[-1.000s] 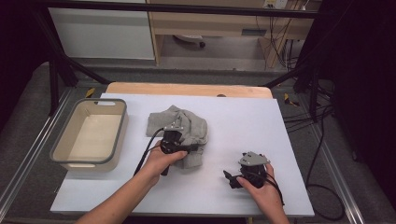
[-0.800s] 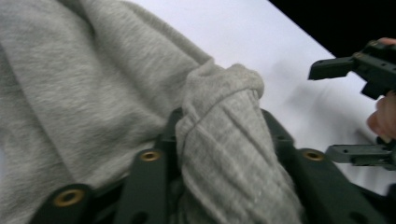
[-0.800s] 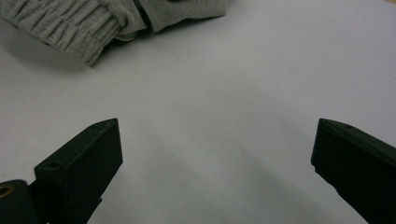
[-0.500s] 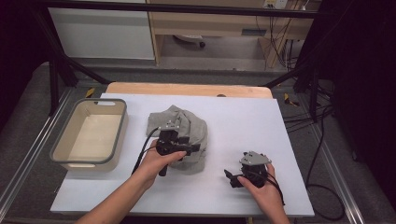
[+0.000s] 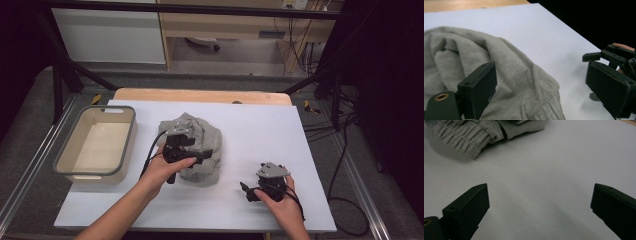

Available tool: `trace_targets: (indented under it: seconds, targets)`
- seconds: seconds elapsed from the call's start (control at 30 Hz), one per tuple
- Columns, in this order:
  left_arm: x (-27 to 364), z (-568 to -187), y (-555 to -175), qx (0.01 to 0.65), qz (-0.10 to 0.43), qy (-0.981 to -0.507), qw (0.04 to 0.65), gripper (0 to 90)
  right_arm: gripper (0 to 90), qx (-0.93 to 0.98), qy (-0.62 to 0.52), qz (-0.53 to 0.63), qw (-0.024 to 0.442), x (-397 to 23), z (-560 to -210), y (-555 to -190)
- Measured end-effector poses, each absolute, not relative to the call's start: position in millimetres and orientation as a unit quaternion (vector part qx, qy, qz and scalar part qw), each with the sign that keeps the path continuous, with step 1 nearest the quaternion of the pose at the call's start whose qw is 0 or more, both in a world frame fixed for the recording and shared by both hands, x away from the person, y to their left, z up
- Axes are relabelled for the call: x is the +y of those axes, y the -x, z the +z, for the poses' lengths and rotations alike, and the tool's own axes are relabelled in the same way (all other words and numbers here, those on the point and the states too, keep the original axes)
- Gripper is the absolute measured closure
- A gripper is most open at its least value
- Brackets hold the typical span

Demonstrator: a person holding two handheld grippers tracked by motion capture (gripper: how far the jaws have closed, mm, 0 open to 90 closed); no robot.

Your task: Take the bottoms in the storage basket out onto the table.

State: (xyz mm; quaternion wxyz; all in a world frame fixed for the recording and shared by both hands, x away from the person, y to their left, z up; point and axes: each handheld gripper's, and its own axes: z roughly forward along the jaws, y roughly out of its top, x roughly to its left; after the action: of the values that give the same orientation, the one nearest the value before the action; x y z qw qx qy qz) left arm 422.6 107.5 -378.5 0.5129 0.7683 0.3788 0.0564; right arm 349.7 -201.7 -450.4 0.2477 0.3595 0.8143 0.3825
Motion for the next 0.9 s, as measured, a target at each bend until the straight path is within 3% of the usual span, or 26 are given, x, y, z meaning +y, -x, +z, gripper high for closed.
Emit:
trace_targets:
  seconds: [0.27,0.9]
  targets:
    - [121.4,-364.1,-426.7,0.387,0.066,-0.757,0.521,6.3,2.5,0.813,-0.358,0.385,0.250,-201.0,-449.1,-348.1]
    - [169.0,-325.9,-430.7,0.388,0.105,-0.737,0.543,7.0,2.3,0.812,-0.358,0.386,0.251,-200.4,-448.8,-347.9]
